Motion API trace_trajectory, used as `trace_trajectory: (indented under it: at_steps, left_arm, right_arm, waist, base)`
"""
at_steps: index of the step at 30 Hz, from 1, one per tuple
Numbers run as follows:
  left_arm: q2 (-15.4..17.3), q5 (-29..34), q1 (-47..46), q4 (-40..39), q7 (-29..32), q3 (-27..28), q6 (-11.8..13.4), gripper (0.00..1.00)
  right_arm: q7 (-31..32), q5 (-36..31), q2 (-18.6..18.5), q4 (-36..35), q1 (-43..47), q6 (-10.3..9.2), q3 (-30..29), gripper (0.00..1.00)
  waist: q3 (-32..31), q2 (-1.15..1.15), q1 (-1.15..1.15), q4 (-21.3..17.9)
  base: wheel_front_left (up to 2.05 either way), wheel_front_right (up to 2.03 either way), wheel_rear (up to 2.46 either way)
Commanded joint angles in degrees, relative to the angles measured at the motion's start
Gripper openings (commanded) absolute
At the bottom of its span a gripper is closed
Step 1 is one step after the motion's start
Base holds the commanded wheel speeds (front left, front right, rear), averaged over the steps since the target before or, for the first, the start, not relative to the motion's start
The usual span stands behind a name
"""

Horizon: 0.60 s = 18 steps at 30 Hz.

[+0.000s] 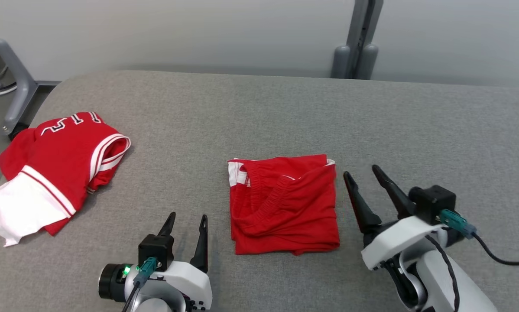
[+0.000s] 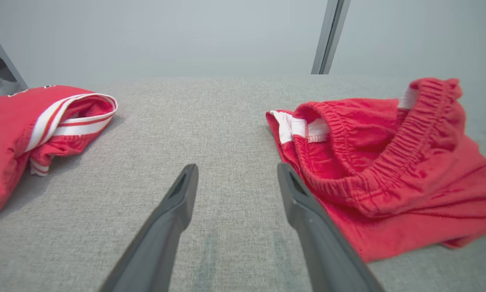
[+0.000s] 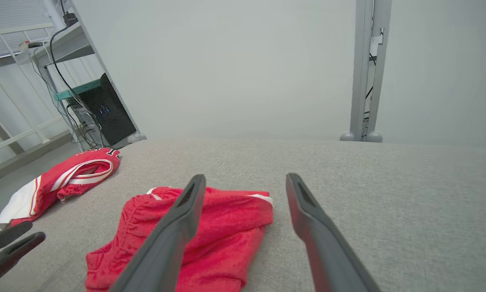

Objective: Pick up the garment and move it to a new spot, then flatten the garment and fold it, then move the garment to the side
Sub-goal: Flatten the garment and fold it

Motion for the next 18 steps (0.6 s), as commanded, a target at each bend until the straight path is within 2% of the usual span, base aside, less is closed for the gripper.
trace_trajectory:
  at_steps: [1,8,11,14,18]
  left_arm:
    - [0.2,0.9,1.0,-0.7,-0.1,0.7,0.0,1.00]
    - [0.3,5.1,3.8,-4.3,-0.1,3.7,0.0,1.00]
    - [0.3,6.2,5.2,-5.7,-0.1,5.1,-0.1,1.00]
    - [0.2,6.6,6.2,-6.3,-0.1,5.8,-0.3,1.00]
    - [0.2,6.7,7.2,-7.0,-0.1,6.6,-0.3,1.00]
  right_arm:
    - [-0.3,-1.5,-0.1,-1.0,1.8,0.00,-2.2,1.00]
    - [-0.3,-7.5,1.3,-4.7,9.3,0.00,-12.2,1.00]
    - [-0.3,-8.6,1.8,-5.5,11.9,0.00,-14.8,1.00]
    - [-0.3,-8.7,1.9,-5.3,13.1,0.00,-15.1,1.00]
    - [-0.3,-6.9,1.8,-5.0,14.0,0.00,-12.5,1.00]
  waist:
    - [-0.7,0.00,0.00,-1.5]
    - [-1.4,0.00,0.00,-3.3]
    - [-1.6,0.00,0.00,-3.6]
    - [-1.6,0.00,0.00,-3.9]
    - [-1.5,0.00,0.00,-4.1]
  base:
    - [0.00,0.00,0.00]
    - [0.00,0.00,0.00]
    - [0.00,0.00,0.00]
    - [0.00,0.00,0.00]
    - [0.00,0.00,0.00]
